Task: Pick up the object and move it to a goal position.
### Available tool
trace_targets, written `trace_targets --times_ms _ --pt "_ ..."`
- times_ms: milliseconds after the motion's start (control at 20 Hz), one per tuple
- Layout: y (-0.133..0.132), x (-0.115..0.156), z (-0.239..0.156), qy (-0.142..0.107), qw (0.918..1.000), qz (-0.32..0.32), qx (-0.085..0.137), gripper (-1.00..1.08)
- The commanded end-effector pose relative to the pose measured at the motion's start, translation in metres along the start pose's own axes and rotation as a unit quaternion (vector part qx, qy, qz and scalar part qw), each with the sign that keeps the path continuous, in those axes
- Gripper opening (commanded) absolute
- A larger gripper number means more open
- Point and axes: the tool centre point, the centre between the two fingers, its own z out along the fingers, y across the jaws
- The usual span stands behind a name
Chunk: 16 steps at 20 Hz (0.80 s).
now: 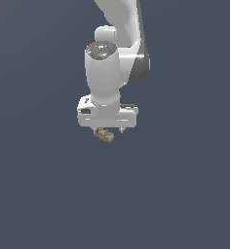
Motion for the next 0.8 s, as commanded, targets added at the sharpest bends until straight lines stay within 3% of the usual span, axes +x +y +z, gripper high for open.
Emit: trace_targets --times_ms 0,400,750 --pt "0.0 0.0 0.0 0.0 1.0 0.0 0.0 1.0" --pt "0.02 0.008 -0.018 0.012 0.9999 -0.006 -0.009 1.0" --pt "0.02 0.007 -0.018 0.012 0.9999 -0.007 -0.009 1.0"
